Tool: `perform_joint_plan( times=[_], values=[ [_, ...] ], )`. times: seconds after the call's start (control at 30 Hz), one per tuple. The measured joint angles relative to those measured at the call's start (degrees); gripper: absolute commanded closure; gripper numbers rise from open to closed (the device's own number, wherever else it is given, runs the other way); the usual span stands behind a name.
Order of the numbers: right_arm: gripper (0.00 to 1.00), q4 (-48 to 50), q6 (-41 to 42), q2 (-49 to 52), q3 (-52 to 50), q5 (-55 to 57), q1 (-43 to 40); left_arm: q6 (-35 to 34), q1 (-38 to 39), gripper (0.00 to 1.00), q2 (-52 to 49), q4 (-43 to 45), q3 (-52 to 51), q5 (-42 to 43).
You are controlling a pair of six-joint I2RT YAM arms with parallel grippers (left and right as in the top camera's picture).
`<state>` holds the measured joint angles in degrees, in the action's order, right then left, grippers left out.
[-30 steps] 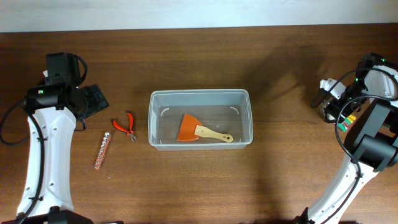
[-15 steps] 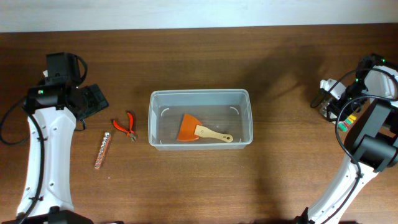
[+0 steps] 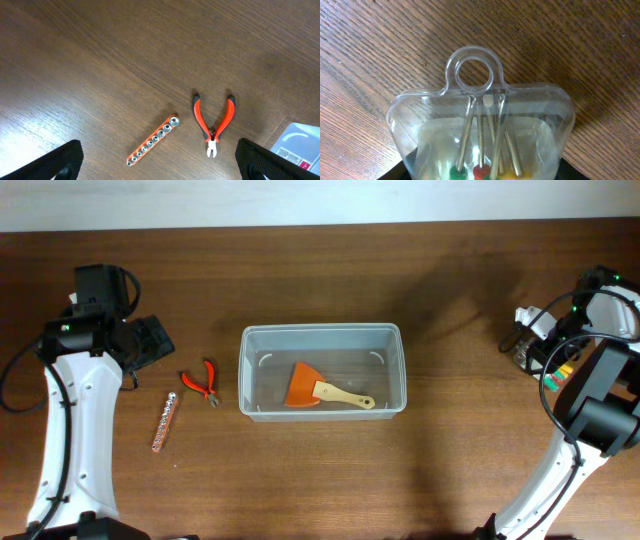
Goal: Pack container
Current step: 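Lower and grasp the packaged tool set with the right gripper, then carry the tool set left over the container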
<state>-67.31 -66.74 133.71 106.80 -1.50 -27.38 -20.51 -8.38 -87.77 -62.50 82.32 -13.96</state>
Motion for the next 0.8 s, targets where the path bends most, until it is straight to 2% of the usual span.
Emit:
perform_joint_plan(
  times=[0.2,0.43,0.57,0.8],
  values=[
    [0.96,-0.2,2.5,-0.1,0.2,0.0,0.2,0.0,0.0,0.01,0.0,0.0,0.0,0.0],
    [0.96,-1.0,10.4,-0.7,2.7,-0.7,3.4,0.0,0.0,0.01,0.0,0.0,0.0,-0.1],
    [0.96,-2.3,15.6,-4.2,6.5,-1.4,6.8,0.0,0.0,0.01,0.0,0.0,0.0,-0.7],
    [0.96,-5.9,21.8,-16.2,14.3,-2.8,16.3,0.0,0.0,0.01,0.0,0.0,0.0,-1.3]
  ],
)
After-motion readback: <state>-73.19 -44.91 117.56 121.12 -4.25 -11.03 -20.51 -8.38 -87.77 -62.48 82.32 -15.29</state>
